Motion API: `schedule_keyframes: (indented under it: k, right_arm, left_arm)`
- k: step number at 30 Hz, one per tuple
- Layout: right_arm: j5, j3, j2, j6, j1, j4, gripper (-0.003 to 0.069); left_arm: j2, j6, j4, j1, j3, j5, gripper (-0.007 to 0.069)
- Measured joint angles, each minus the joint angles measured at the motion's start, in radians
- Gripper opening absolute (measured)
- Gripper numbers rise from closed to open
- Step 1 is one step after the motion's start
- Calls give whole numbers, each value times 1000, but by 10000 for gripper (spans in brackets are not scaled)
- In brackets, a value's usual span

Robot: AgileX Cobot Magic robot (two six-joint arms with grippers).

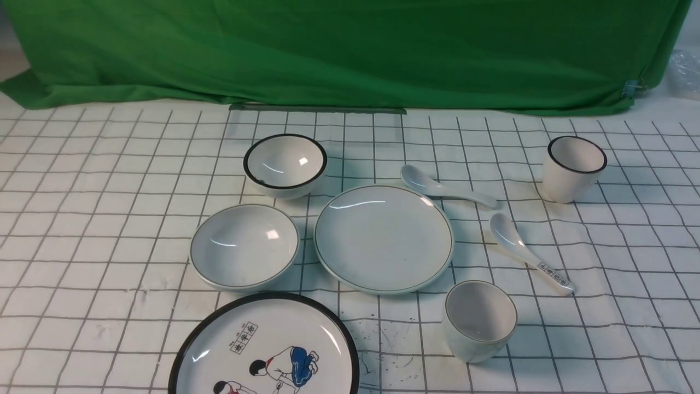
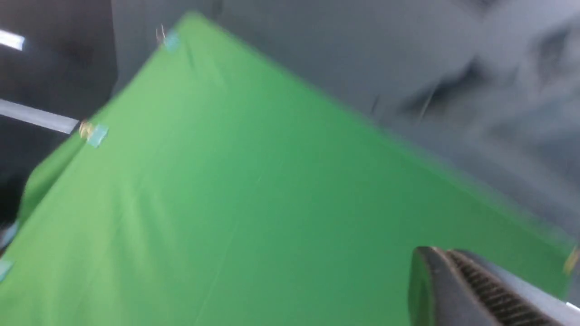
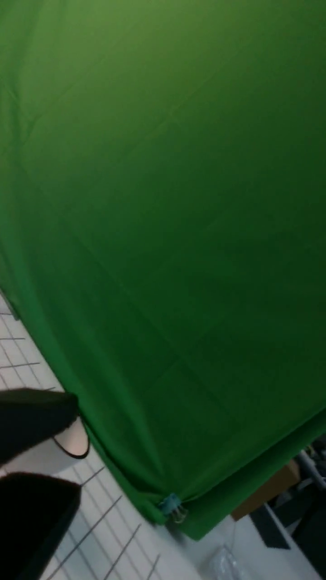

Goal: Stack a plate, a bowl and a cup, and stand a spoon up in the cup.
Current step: Use the left arm to grab a blue rice bowl

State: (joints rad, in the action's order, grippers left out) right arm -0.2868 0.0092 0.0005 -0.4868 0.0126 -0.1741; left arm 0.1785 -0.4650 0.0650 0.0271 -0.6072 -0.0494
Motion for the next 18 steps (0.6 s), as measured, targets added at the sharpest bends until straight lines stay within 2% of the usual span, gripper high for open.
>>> schedule_keyframes:
  k: [2, 4, 5, 6, 8, 10, 11, 14, 18]
  right_arm:
    - [-8, 0, 0, 8, 0, -4, 238]
    - [-15, 0, 0, -12, 0, -4, 235]
    - [-15, 0, 0, -12, 0, -4, 235]
    - [45, -15, 0, -42, 8, -7, 213]
    - [193, -67, 2, -41, 35, -8, 160]
    - [407, -190, 34, 54, 94, -8, 68]
    - [487, -243, 66, 95, 120, -8, 50]
    - [775, -458, 216, 203, 229, 2, 28]
    - [1012, -642, 435, 276, 331, 24, 27]
  left_arm:
    - [121, 45, 0, 0, -139, -211, 0]
    - [274, 154, 43, 0, -263, -482, -1]
    - [288, 164, 48, 0, -263, -502, -1]
    - [403, 241, 93, 0, -313, -647, -1]
    - [533, 357, 168, 0, -335, -764, -1]
    - [677, 465, 231, 0, -336, -839, -1]
    - [735, 509, 248, 0, -336, -852, -1]
    - [961, 616, 249, -1, -338, -834, -1]
    - [1147, 649, 216, -2, -355, -786, -1]
